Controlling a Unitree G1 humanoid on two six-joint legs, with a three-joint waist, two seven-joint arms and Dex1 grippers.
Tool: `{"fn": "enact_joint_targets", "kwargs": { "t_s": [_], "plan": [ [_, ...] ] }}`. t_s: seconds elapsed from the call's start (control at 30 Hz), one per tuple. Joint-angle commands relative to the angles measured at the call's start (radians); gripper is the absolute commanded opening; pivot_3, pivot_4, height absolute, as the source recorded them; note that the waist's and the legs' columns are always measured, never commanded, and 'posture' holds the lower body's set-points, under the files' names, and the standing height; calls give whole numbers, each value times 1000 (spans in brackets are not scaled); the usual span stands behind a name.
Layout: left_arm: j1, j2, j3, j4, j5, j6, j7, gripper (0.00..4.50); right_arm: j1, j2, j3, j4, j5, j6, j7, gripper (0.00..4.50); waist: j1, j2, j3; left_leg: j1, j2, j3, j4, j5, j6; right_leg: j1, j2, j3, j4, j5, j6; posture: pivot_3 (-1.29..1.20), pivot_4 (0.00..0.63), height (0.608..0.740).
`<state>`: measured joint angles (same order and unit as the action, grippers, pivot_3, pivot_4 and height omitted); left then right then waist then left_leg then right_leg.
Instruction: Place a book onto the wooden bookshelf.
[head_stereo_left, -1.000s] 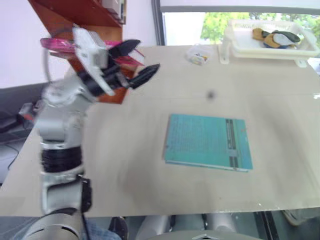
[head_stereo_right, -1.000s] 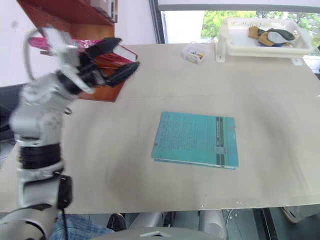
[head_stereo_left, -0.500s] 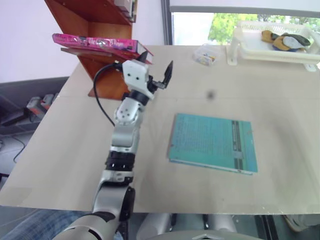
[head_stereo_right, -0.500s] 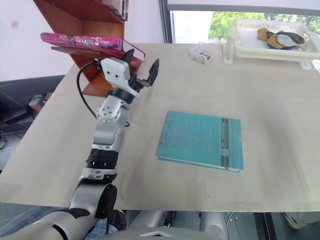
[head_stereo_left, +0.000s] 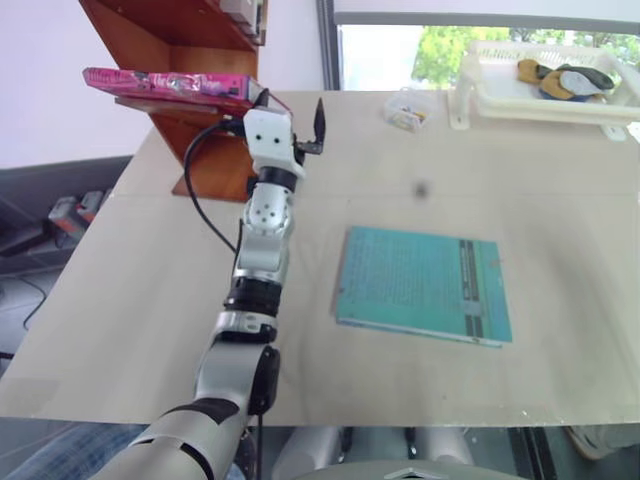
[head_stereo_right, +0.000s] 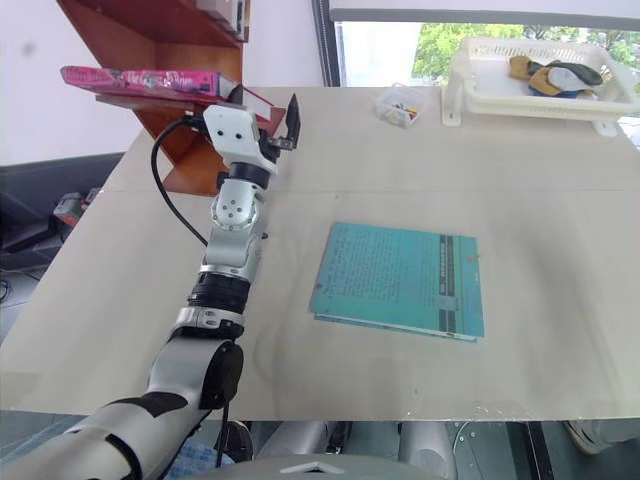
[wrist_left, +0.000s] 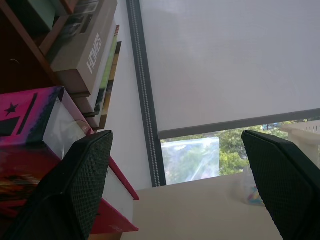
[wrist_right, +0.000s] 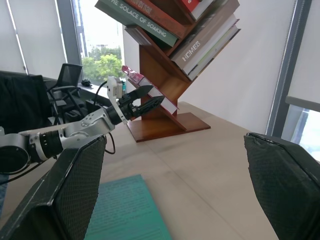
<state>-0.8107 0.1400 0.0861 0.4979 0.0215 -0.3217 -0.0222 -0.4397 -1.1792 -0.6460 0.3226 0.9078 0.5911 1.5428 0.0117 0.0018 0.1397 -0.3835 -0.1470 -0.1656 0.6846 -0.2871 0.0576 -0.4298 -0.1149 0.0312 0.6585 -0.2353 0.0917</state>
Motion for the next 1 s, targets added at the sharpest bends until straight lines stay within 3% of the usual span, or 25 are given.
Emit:
{"fn": "enact_joint_targets", "kwargs": {
  "t_s": [0.03, 0.27, 0.53, 0.77, 0.9, 1.0],
  "plan": [
    [-24, 26, 24, -7, -17, -16, 1, 4439, -2, -21, -47, -23, 8, 1, 13, 4500, -1, 0, 0, 0, 0, 1, 0, 0, 0, 0, 0, 1, 0, 0, 0, 0, 150, 740],
    [98, 26, -51, -184, -102, 119, -208, 4439, 55, -6, -48, -45, -9, -10, 10, 4500, 3, 0, 0, 0, 0, 2, 0, -1, 1, -1, 0, 1, 0, 0, 0, 0, 150, 740],
    [374, 173, -49, -499, -289, 491, -460, 4439, 210, 33, -18, -90, -65, -27, 15, 4500, 2, 0, -1, 0, 1, 2, -1, -1, 1, -2, 1, 2, 0, 0, 0, 0, 150, 740],
    [657, 343, 66, -757, -470, 777, -565, 4439, 339, 147, 165, 11, -311, -275, -28, 4500, -2, -1, -2, 3, 2, 4, -1, -1, 1, -1, 3, 5, 0, 0, 0, 0, 150, 740],
    [889, 453, 147, -854, -491, 775, -659, 4439, 342, 201, 215, 167, -426, -472, -67, 4500, 0, 0, -2, 5, 3, 7, -4, -1, 1, -1, 7, 9, 0, 0, 0, 0, 150, 740],
    [944, 482, 180, -875, -506, 782, -666, 4439, 316, 210, 218, 252, -450, -543, -73, 4500, 6, 1, -2, 8, 4, 10, -8, -1, 1, 1, 8, 11, -1, 0, 0, 0, 150, 740]
  ]
}}
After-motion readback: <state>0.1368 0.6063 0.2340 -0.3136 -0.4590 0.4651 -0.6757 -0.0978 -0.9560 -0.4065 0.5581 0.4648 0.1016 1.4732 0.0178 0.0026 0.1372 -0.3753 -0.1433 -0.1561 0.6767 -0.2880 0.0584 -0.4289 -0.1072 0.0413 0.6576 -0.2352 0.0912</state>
